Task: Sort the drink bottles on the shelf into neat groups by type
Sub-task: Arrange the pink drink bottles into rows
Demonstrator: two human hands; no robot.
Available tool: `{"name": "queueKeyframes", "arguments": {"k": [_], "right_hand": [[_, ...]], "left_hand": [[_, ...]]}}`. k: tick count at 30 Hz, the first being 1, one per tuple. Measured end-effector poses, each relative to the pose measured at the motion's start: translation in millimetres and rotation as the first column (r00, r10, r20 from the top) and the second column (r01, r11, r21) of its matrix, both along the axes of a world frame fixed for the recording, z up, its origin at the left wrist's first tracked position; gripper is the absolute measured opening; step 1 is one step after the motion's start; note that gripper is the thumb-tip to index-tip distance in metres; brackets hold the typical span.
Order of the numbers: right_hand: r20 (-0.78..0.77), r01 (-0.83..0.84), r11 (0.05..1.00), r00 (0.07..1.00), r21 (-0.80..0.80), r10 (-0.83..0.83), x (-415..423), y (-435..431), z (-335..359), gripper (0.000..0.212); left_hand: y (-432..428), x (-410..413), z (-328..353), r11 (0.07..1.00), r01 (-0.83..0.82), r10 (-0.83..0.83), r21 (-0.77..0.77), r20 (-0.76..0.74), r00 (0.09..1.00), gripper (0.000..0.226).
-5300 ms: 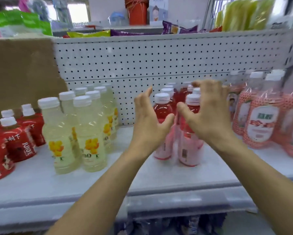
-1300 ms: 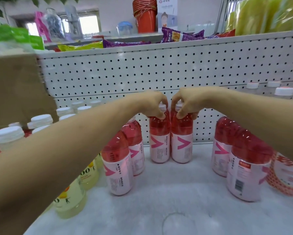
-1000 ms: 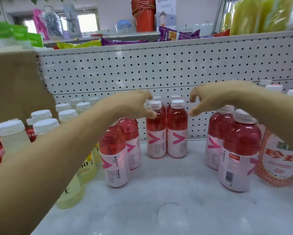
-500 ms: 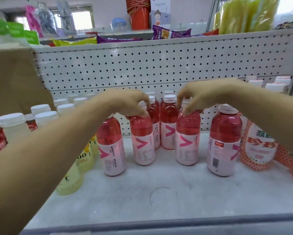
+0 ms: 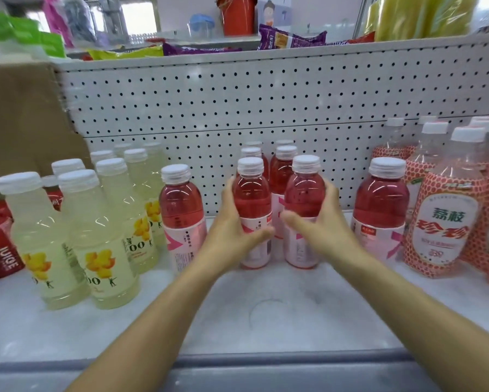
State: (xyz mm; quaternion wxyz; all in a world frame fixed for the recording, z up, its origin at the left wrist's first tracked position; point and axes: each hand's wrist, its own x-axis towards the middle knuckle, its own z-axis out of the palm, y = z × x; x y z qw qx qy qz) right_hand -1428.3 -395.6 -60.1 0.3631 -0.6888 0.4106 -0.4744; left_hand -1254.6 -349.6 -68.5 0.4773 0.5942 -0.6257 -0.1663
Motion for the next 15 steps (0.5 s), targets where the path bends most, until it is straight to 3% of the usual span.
{"name": "queueKeyframes", "arguments": {"k": [3, 7, 15], "right_hand": [[-0.015, 0.027, 0.998, 1.0, 0.055, -0.026, -1.2, -1.1, -26.3, 0.081], [-0.152, 0.106, 0.993, 0.982, -0.048, -0.112, -4.1, -7.5, -34.2, 0.074], [-0.204, 0.05, 0.996, 0.977, -0.078, -0.065, -3.4, -12.9, -42.4, 0.07]], "left_hand": [[-5.6, 2.4, -19.9, 0.998, -0.058, 0.057, 0.034, 0.02, 0.998, 0.093], [-9.8, 6.8, -26.9, 0.997, -0.067, 0.066, 0.037, 0.044, 0.997, 0.092], [-9.2, 2.3, -34.2, 0.992, -0.122, 0.124, -0.03, 0.065, 0.99, 0.085]]}}
